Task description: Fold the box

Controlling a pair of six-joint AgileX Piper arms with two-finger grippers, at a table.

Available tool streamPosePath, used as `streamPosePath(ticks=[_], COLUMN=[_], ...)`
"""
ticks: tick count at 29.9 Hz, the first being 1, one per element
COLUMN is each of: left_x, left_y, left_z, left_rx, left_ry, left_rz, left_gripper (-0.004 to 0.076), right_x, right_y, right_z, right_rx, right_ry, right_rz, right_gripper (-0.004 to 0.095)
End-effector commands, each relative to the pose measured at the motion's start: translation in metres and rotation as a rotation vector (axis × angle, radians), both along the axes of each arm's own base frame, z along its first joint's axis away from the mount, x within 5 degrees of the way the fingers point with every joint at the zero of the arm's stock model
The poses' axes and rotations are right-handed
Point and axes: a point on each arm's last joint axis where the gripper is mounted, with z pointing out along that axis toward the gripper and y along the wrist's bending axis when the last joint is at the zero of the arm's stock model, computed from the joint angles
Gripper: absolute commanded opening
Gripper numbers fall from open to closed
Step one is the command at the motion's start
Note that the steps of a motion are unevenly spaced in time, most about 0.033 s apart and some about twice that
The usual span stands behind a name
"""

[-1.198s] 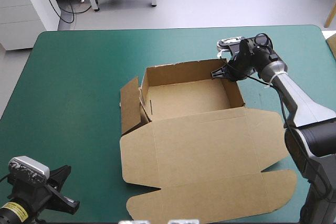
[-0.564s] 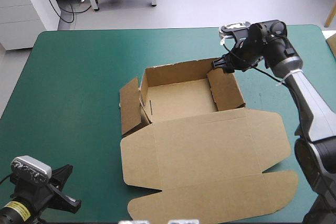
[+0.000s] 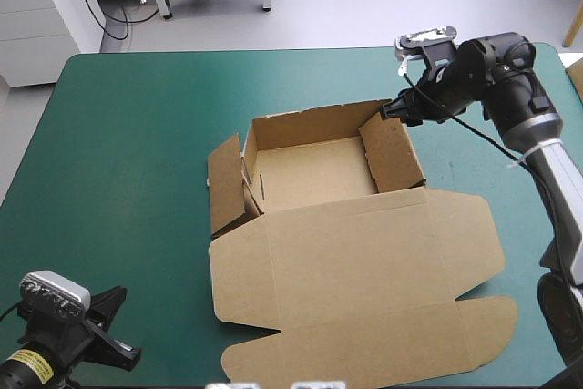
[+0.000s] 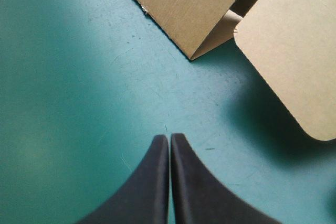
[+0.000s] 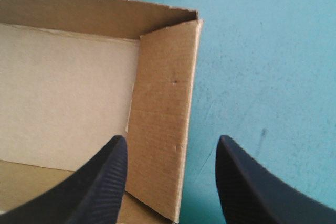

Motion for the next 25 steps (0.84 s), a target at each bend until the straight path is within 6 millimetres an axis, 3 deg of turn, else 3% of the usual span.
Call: streamPosePath(ticks=[1, 5, 11, 15, 20, 22, 25], left_x=[0.003, 0.003, 0.003, 0.003, 0.003, 0.003, 0.002], left_y=[-0.002, -0.002, -0.002, -0.002, -0.002, -0.001, -0.001], left_z=[0.012, 0.012, 0.011, 0.011, 0.011, 0.010, 0.009], left_rx=[-0.037, -0.036, -0.033, -0.033, -0.032, -0.030, -0.024], left_ry=[-0.065, -0.063, -0.058, -0.056, -0.056, -0.050, -0.038], left_rz=[0.000, 0.000, 0.000, 0.000, 0.001, 0.001, 0.002], left_gripper=[-0.0008, -0.0008, -0.0008, -0.0008, -0.0008, -0.0008, -0.0008], right_x=[0.003, 0.018, 0.043, 0.049, 0.050, 0.050, 0.049], right_y=[-0.001, 0.003, 0.009, 0.011, 0.013, 0.013, 0.011], right_z=[-0.007, -0.044, -0.081, -0.096, -0.097, -0.098, -0.099], right_rx=[-0.017, -0.036, -0.038, -0.037, -0.023, -0.028, -0.044], right_ry=[-0.011, 0.097, 0.160, 0.199, 0.205, 0.209, 0.216], right_rz=[0.002, 0.004, -0.020, -0.032, -0.032, -0.032, -0.032], right_gripper=[0.0486, 0.0484, 0.0484, 0.0483, 0.0464, 0.0379, 0.0099])
